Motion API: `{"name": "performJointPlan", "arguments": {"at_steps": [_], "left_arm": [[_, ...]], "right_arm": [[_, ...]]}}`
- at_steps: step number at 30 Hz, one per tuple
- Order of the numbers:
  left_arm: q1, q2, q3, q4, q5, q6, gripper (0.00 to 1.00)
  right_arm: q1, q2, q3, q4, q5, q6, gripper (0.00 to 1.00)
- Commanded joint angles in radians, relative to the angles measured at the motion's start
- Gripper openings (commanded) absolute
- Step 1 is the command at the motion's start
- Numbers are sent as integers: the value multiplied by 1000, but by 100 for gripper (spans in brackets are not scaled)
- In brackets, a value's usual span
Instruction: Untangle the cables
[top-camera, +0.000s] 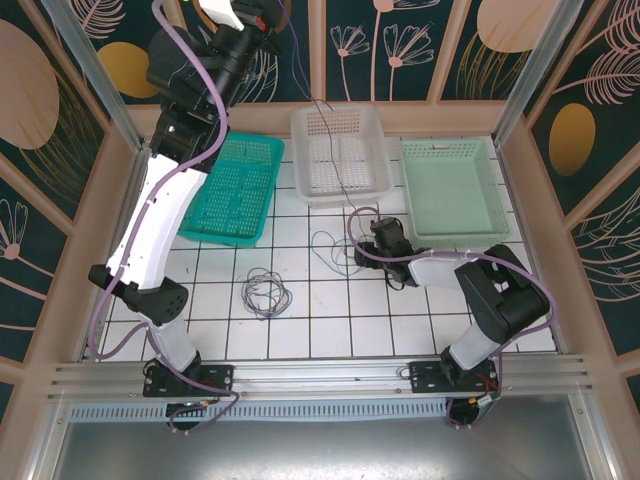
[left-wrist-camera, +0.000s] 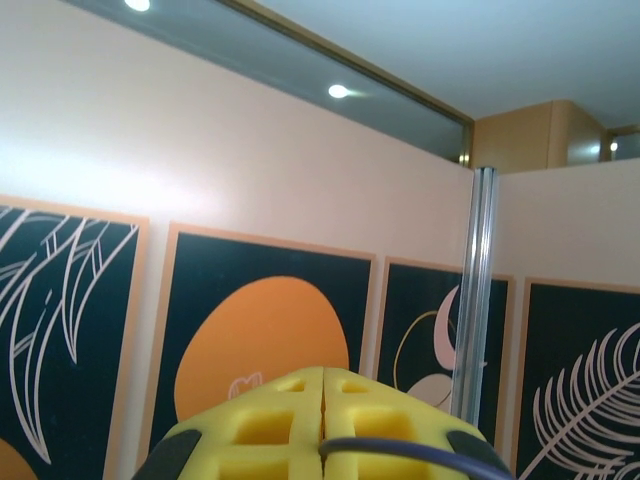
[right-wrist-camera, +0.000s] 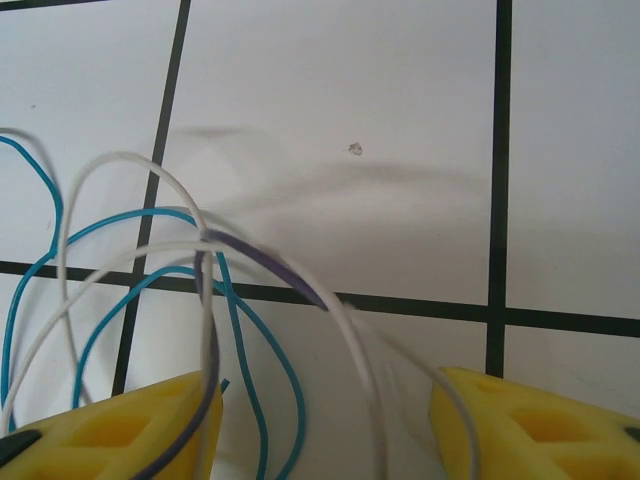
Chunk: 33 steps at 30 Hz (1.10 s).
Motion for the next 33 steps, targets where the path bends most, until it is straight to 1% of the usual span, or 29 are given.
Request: {"name": "performJointPlan", "arguments": {"at_steps": [1,5,10,14,17,22,25,29,31,33], "left_arm": [[6,-8,34,-1,-2,-1,0],[6,-27,-2,15,-3,7,0],[5,-66,-85,76,1,15,4],[6,-82,-135,73,8,27,5],[6,-131,-211,67,1,39,6],[5,-200,-411,93,-28,53,6],[5,-224,-503,100,-33,46,6],[5,-237,-577,108,-13,20,6],[5,-242,-600,115,2,6,6],[6,-243,-611,119,9,-1,6]], "right_arm": [[6,35,-32,-35,-50,27,59],[6,25,-32,-35,-54,30,59],[6,5,-35,-40,-54,26,59],[11,-21,-38,-47,-54,17,63],[19,-82,-37,-61,-54,-4,66],[24,-259,-29,-106,-54,-20,71],[25,-362,-9,-166,-54,-42,76],[25,-453,38,-262,-54,-82,83],[25,-481,64,-300,-78,-102,85],[25,-496,83,-319,-91,-123,85]]}}
